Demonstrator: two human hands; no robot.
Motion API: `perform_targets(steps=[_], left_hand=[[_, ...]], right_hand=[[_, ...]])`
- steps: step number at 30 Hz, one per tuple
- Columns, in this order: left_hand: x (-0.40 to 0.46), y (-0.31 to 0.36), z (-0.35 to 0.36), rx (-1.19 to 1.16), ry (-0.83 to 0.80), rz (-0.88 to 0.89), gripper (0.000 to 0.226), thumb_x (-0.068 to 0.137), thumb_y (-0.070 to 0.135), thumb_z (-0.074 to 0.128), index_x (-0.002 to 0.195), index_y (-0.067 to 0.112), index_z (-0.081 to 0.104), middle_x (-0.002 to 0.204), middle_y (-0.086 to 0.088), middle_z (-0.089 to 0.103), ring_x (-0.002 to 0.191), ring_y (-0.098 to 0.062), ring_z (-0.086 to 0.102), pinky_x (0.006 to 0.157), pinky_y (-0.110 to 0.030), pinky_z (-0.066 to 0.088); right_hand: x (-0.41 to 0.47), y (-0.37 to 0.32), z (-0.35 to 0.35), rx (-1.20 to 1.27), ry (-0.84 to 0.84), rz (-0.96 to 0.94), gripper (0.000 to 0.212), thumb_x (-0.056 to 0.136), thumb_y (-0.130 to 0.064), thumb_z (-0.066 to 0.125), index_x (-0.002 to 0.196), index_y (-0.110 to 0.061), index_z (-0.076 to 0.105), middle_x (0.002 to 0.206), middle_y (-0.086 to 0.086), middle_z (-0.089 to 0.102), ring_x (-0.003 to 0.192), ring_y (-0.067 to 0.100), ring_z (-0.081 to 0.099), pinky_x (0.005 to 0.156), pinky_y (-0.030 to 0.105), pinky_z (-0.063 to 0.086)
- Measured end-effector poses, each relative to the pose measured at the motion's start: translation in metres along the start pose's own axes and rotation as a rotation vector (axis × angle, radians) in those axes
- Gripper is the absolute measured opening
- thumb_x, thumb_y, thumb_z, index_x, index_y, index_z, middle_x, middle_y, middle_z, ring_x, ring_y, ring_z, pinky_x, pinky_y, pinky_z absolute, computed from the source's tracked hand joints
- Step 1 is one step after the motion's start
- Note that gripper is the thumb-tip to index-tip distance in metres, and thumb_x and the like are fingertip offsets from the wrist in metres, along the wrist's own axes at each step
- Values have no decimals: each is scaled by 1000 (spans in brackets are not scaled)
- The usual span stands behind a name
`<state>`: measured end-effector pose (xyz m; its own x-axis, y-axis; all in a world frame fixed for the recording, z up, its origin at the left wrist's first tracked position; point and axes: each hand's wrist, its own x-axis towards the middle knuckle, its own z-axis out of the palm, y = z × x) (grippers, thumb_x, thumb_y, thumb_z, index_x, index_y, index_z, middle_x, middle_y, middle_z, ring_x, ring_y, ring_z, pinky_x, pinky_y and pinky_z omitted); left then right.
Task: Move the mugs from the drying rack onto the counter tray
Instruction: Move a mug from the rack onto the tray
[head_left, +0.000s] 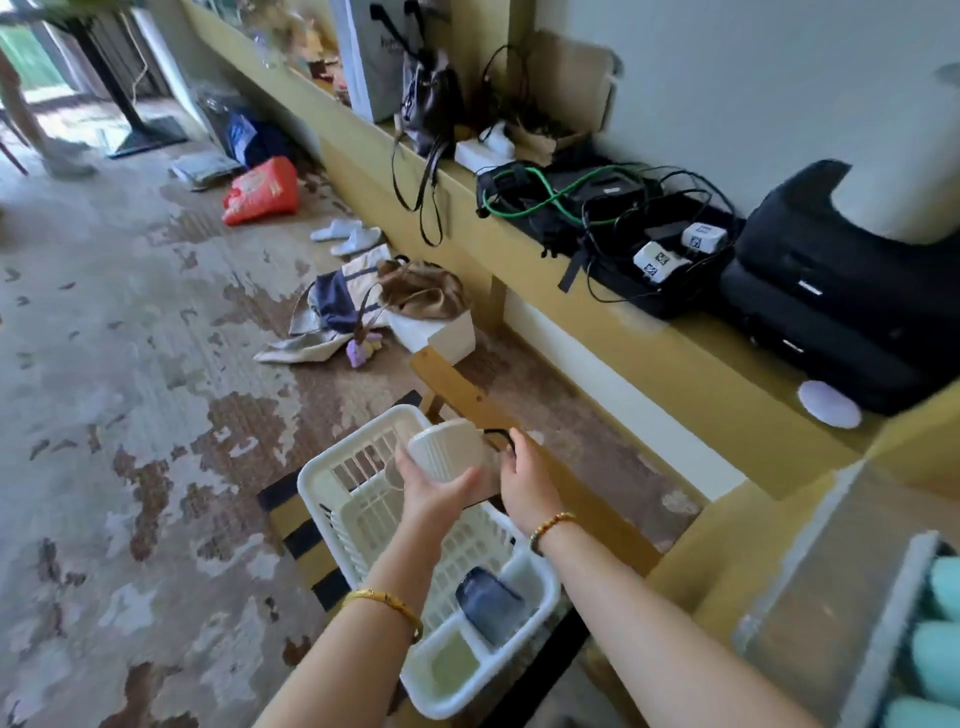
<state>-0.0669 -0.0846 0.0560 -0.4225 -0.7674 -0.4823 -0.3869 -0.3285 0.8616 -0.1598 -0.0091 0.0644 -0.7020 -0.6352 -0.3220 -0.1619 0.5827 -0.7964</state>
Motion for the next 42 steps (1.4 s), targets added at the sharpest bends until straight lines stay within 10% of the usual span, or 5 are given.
perform_targets(steps=[6, 11, 21, 33, 42], left_hand=[[-49, 77, 63, -3, -217, 235, 74, 75, 20, 75, 131, 23, 26, 104, -1, 48, 86, -10, 51, 48, -12, 48], [-116, 119, 150, -11, -396, 332, 74, 82, 46, 62, 140, 27, 19, 117, -3, 48, 104, -20, 54, 74, -31, 54], [-285, 99, 350, -14, -832, 252, 74, 78, 54, 62, 135, 15, 35, 123, -10, 57, 109, -26, 58, 93, -46, 50], [-406, 26, 484, 296, -976, 513, 78, 69, 42, 76, 130, 24, 31, 112, 1, 51, 101, -18, 54, 69, -28, 48], [-436, -23, 517, 533, -1157, 862, 94, 57, 48, 81, 130, 36, 22, 127, 1, 48, 115, -13, 48, 93, -30, 45]], right_hand=[[-32, -21, -119, 112, 287, -3, 36, 100, -24, 37, 133, -12, 47, 132, 11, 55, 121, 27, 52, 95, 34, 44], [-81, -5, -220, 216, 670, -54, 28, 97, -36, 43, 98, -11, 57, 82, 1, 63, 82, 25, 61, 66, 30, 43], [-229, 145, -398, 216, 1058, 18, 25, 99, -34, 36, 83, -20, 48, 64, -8, 53, 64, 17, 50, 54, 29, 28], [-357, 284, -493, 56, 988, 367, 31, 98, -21, 36, 114, -13, 62, 94, 15, 60, 78, 28, 56, 60, 28, 41], [-391, 323, -516, 900, 737, 638, 43, 89, -62, 38, 89, -22, 55, 82, 6, 63, 72, 20, 64, 57, 32, 55]])
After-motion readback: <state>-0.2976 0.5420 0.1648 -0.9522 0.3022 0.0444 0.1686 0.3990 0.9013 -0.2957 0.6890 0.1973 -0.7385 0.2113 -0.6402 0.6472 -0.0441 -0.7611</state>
